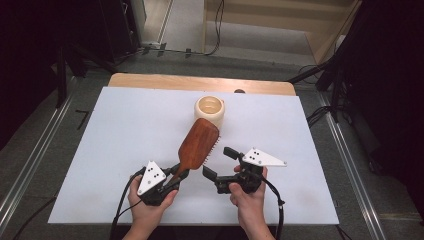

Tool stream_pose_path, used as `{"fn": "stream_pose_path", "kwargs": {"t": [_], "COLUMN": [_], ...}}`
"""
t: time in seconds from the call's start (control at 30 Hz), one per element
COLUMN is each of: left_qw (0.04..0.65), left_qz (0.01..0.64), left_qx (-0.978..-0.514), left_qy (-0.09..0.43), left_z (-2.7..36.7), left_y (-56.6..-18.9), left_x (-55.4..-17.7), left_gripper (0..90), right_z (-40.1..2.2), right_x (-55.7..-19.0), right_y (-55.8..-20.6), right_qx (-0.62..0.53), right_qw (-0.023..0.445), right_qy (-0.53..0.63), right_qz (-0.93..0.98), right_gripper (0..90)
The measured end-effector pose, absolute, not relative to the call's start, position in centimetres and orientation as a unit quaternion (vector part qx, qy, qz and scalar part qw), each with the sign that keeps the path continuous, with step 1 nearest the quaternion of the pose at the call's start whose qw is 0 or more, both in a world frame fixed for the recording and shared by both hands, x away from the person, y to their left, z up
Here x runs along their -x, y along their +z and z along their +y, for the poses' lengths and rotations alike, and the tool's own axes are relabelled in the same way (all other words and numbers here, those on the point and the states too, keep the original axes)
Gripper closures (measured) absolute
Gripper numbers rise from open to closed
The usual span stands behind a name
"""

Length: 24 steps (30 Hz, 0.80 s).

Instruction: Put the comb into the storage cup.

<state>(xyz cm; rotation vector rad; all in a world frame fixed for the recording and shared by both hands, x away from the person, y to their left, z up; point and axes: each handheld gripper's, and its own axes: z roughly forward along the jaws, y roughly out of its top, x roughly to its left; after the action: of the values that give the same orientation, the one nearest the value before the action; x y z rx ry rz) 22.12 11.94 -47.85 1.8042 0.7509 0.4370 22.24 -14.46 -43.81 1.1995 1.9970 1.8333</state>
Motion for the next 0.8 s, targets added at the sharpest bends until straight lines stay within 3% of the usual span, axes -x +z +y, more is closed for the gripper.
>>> {"fn": "stream_pose_path", "kwargs": {"t": [0.13, 0.2, 0.8], "left_qw": [0.543, 0.542, 0.545], "left_qz": [0.309, 0.304, 0.278], "left_qx": [-0.760, -0.762, -0.771], "left_qy": [0.179, 0.179, 0.180], "left_z": [11.4, 11.2, 9.6], "left_y": [-47.9, -47.9, -48.2], "left_x": [-21.8, -21.6, -20.5], "left_gripper": [71.7, 71.7, 71.6], "right_z": [-14.3, -14.3, -13.9], "right_x": [-22.4, -22.3, -23.3], "right_y": [-43.9, -43.9, -45.0], "right_qx": [-0.416, -0.428, -0.489], "right_qw": [0.079, 0.080, 0.038], "right_qy": [0.617, 0.619, 0.610], "right_qz": [0.663, 0.653, 0.623], "right_gripper": [0.0, 4.8, 16.3]}}
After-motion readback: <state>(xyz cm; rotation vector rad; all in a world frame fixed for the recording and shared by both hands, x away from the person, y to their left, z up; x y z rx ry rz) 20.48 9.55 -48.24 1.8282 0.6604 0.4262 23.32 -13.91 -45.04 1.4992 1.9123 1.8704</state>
